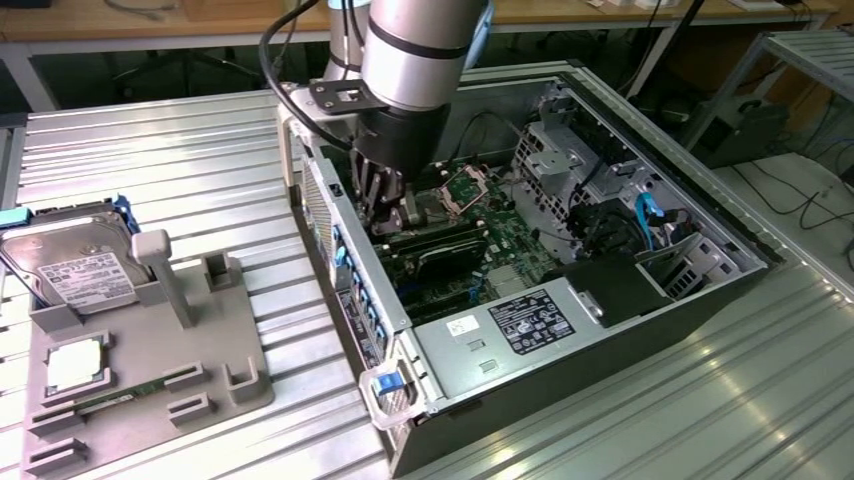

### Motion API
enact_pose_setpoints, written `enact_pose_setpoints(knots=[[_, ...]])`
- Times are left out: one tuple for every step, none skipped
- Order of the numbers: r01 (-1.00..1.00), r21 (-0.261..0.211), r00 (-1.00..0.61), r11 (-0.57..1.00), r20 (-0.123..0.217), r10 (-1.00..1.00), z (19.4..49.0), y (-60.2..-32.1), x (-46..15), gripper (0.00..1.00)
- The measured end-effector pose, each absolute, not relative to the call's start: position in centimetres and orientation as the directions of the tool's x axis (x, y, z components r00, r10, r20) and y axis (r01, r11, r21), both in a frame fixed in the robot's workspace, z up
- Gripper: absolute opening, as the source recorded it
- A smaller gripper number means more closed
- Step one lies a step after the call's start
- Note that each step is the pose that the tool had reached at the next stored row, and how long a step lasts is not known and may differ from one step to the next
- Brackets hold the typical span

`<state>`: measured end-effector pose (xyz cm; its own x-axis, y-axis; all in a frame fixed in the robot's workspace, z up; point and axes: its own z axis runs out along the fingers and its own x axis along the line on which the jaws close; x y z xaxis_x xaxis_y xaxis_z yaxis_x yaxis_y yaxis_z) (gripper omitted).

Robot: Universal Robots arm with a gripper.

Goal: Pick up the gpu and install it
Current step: 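Press down on the gpu until it lock into place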

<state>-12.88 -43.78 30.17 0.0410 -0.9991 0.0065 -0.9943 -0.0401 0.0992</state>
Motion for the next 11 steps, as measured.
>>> enact_pose_setpoints(knots=[[-0.994, 0.099, 0.041, -0.040, 0.007, -0.999, 30.18, -43.78, -12.88, 0.11], [-0.994, 0.099, 0.041, -0.040, 0.008, -0.999, 30.21, -43.78, -12.87, 0.11], [-0.994, 0.099, 0.041, -0.040, 0.009, -0.999, 30.22, -43.77, -12.80, 0.11], [-0.994, 0.099, 0.041, -0.040, 0.010, -0.999, 30.23, -43.76, -12.64, 0.11], [-0.994, 0.099, 0.041, -0.040, 0.010, -0.999, 30.20, -43.73, -12.53, 0.11], [-0.994, 0.099, 0.041, -0.040, 0.010, -0.999, 30.19, -43.74, -12.48, 0.11], [-0.994, 0.099, 0.041, -0.040, 0.010, -0.999, 30.20, -43.74, -12.48, 0.11], [-0.994, 0.100, 0.041, -0.040, 0.011, -0.999, 30.25, -43.74, -12.47, 0.11], [-0.994, 0.100, 0.041, -0.040, 0.011, -0.999, 30.32, -43.74, -12.47, 0.11], [-0.994, 0.100, 0.041, -0.040, 0.011, -0.999, 30.44, -43.75, -12.47, 0.11], [-0.994, 0.100, 0.041, -0.040, 0.011, -0.999, 30.58, -43.78, -12.46, 0.11]])
